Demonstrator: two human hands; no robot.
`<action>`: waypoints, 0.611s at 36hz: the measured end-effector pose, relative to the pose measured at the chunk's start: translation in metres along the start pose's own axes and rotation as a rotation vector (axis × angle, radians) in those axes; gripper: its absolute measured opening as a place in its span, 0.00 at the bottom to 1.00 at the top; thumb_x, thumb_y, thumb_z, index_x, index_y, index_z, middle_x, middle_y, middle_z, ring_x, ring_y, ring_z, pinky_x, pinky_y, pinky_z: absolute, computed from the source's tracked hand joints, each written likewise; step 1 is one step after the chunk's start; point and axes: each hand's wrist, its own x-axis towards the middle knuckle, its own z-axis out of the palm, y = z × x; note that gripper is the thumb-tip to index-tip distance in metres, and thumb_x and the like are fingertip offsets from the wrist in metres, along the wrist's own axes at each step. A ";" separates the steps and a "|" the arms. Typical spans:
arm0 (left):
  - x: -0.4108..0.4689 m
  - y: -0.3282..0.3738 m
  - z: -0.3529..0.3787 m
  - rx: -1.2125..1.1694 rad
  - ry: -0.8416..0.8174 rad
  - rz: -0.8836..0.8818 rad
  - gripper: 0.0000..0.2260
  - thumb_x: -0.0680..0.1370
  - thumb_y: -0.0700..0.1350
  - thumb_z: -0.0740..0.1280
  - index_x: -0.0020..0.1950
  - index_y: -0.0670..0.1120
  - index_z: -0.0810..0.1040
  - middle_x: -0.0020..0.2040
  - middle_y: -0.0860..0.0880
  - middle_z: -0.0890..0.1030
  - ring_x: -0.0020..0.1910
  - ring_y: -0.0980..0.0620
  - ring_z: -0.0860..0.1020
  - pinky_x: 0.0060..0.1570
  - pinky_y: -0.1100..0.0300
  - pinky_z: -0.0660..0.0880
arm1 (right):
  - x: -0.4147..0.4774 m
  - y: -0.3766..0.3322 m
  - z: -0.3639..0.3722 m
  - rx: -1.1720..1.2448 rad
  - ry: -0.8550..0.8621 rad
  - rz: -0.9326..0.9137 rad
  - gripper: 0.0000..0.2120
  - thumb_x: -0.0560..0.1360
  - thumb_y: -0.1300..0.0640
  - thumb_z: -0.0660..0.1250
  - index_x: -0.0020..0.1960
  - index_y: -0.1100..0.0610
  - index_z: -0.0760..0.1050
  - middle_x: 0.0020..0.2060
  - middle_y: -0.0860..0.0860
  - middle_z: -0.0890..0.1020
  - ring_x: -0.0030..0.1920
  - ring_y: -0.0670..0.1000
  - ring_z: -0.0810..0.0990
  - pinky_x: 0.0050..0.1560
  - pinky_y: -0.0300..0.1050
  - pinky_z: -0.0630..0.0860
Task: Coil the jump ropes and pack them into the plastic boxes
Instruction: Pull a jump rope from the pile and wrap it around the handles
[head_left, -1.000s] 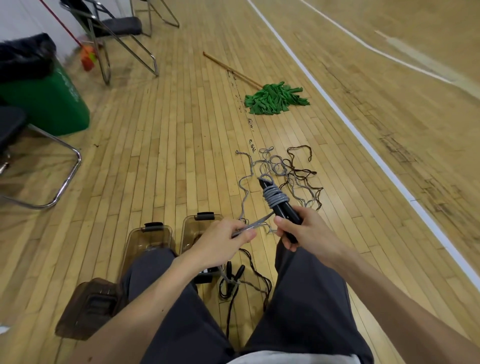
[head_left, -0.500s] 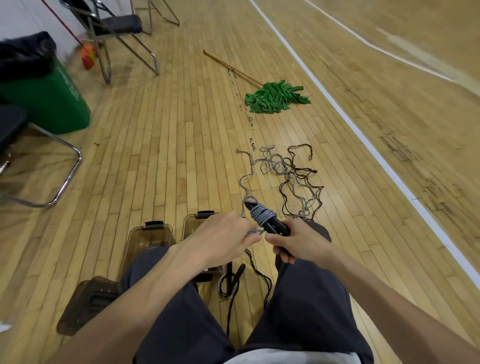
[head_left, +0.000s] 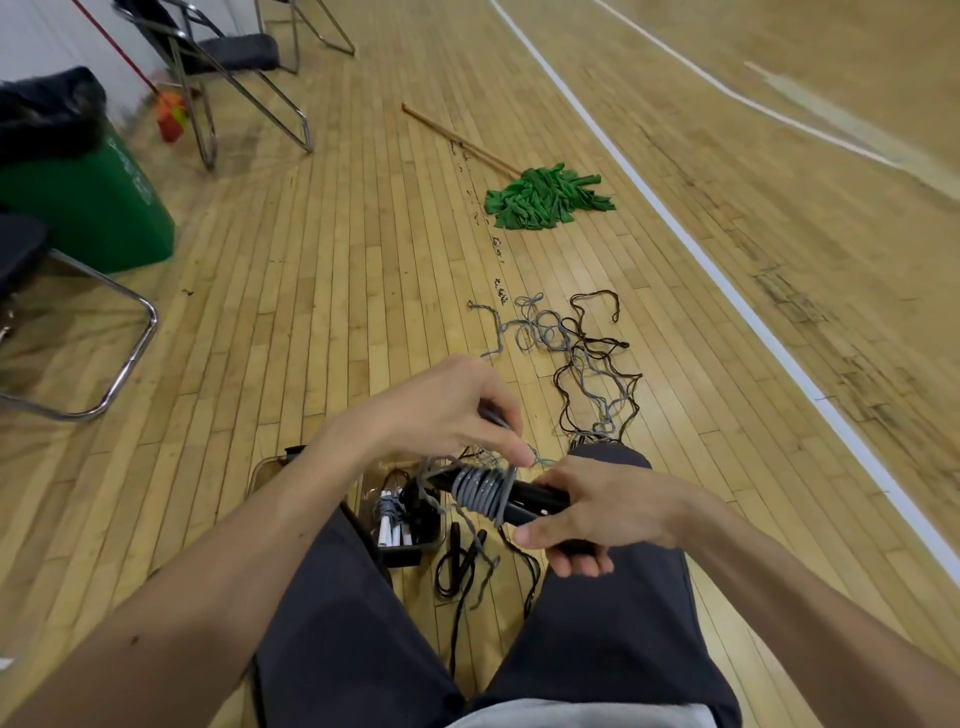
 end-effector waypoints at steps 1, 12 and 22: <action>0.001 -0.001 -0.001 -0.057 -0.024 0.004 0.09 0.71 0.54 0.76 0.43 0.49 0.86 0.40 0.52 0.84 0.41 0.52 0.81 0.45 0.50 0.79 | -0.002 -0.001 0.000 -0.005 -0.018 -0.013 0.11 0.80 0.53 0.69 0.51 0.62 0.75 0.35 0.54 0.81 0.29 0.48 0.76 0.29 0.38 0.74; 0.007 -0.019 0.018 -0.595 -0.202 0.018 0.16 0.68 0.65 0.74 0.40 0.52 0.85 0.32 0.53 0.80 0.29 0.55 0.75 0.29 0.65 0.70 | -0.015 -0.008 0.008 0.193 -0.203 -0.292 0.07 0.81 0.60 0.66 0.49 0.64 0.73 0.33 0.52 0.78 0.30 0.49 0.75 0.30 0.40 0.73; -0.009 -0.029 0.038 -0.643 0.053 -0.225 0.08 0.84 0.41 0.59 0.47 0.42 0.75 0.35 0.45 0.73 0.33 0.49 0.67 0.32 0.58 0.65 | -0.002 0.004 0.011 0.515 0.016 -0.347 0.13 0.77 0.59 0.69 0.59 0.60 0.71 0.35 0.52 0.78 0.33 0.49 0.76 0.33 0.40 0.74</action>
